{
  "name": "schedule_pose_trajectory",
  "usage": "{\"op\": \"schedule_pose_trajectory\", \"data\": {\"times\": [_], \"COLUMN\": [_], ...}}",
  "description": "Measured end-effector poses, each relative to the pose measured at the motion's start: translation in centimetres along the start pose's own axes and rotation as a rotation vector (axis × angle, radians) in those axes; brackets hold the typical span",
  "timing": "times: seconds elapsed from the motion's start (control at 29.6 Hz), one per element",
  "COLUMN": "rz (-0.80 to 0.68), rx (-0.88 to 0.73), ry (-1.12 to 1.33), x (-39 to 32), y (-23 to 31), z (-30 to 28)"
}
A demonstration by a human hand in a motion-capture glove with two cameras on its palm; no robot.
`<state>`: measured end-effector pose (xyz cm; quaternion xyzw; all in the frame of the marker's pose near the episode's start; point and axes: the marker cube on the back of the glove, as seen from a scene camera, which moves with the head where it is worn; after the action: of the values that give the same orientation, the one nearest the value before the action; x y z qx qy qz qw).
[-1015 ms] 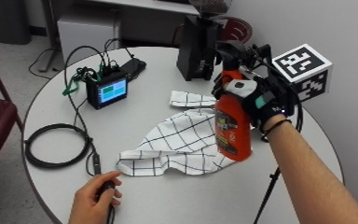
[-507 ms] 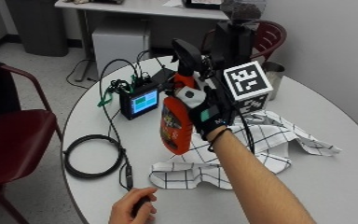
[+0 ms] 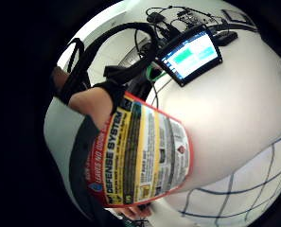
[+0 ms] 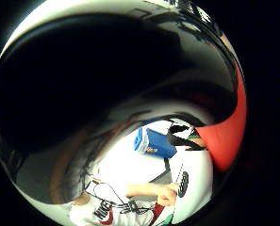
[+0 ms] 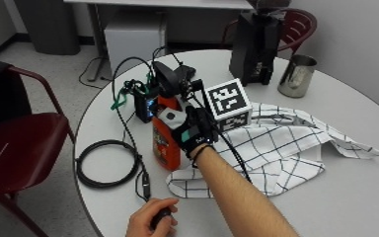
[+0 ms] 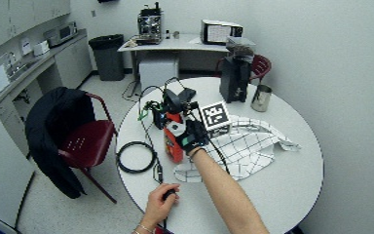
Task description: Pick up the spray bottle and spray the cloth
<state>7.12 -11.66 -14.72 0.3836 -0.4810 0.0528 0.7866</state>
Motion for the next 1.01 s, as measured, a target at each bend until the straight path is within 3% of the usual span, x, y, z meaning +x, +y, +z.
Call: {"op": "schedule_pose_trajectory", "data": {"times": [0.51, 1.01], "rz": [-0.033, 0.037], "rx": [-0.035, -0.092], "ry": [-0.032, 0.044], "x": [0.8, 6.1], "y": [0.9, 8.3], "z": [1.4, -6.7]}}
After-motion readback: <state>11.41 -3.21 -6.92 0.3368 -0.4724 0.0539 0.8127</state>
